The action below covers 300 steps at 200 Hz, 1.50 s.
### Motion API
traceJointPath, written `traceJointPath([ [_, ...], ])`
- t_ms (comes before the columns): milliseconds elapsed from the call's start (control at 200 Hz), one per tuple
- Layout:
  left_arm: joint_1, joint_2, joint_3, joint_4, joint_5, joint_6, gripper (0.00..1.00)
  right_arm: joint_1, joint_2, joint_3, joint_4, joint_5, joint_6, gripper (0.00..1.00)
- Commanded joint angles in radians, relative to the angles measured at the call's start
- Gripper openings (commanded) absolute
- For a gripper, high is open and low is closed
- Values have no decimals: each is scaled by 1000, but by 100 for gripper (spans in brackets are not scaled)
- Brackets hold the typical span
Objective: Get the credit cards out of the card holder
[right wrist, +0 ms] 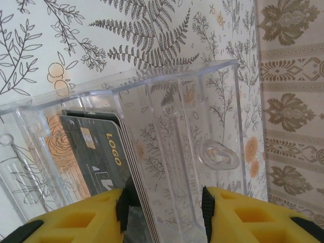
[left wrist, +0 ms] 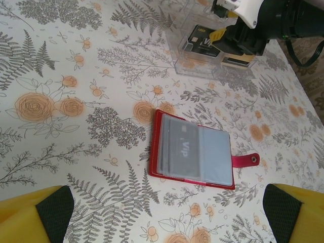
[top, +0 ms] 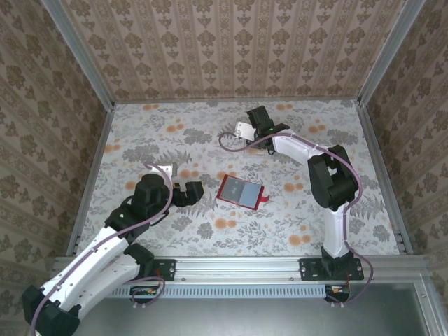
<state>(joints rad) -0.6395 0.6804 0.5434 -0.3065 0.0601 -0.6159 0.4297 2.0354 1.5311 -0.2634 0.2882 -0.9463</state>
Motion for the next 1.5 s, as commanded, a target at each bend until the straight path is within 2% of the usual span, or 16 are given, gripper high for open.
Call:
traceJointPath([
  [0, 9, 13, -5, 22, 20, 13, 100, -3, -86, -43, 45, -19, 110, 46],
  [130, 12, 56, -6, 52, 41, 10, 100, 9, -198, -128, 57, -40, 284, 45],
  [265, 19, 160, 9, 104, 92, 5, 100, 34, -343, -242, 48, -84, 573, 41],
  [380, 21, 280, 48, 143, 150, 4, 100, 57, -466, -358, 36, -184, 830, 37],
  [495, 21, 410, 75, 212, 211, -19, 94, 92, -558, -451, 6, -277, 1034, 34],
  [615, 18, 540, 115, 283, 256, -49, 87, 136, -621, -538, -8, -298, 1214, 32],
  [705, 4, 637, 165, 300, 264, -60, 80, 164, -627, -578, -29, -313, 1325, 26],
  [820, -27, 746, 251, 281, 264, -67, 73, 196, -596, -606, -61, -310, 1401, 14],
  [865, -42, 779, 281, 266, 257, -66, 72, 205, -582, -620, -71, -300, 1424, 13],
  [1060, -49, 893, 370, 205, 263, -39, 69, 213, -556, -738, 15, -311, 1491, 12],
  [1180, -48, 961, 376, 229, 300, -43, 63, 213, -510, -744, 13, -309, 1496, 13],
  [1495, -49, 1011, 331, 300, 328, -44, 62, 213, -453, -740, 46, -305, 1520, 13],
])
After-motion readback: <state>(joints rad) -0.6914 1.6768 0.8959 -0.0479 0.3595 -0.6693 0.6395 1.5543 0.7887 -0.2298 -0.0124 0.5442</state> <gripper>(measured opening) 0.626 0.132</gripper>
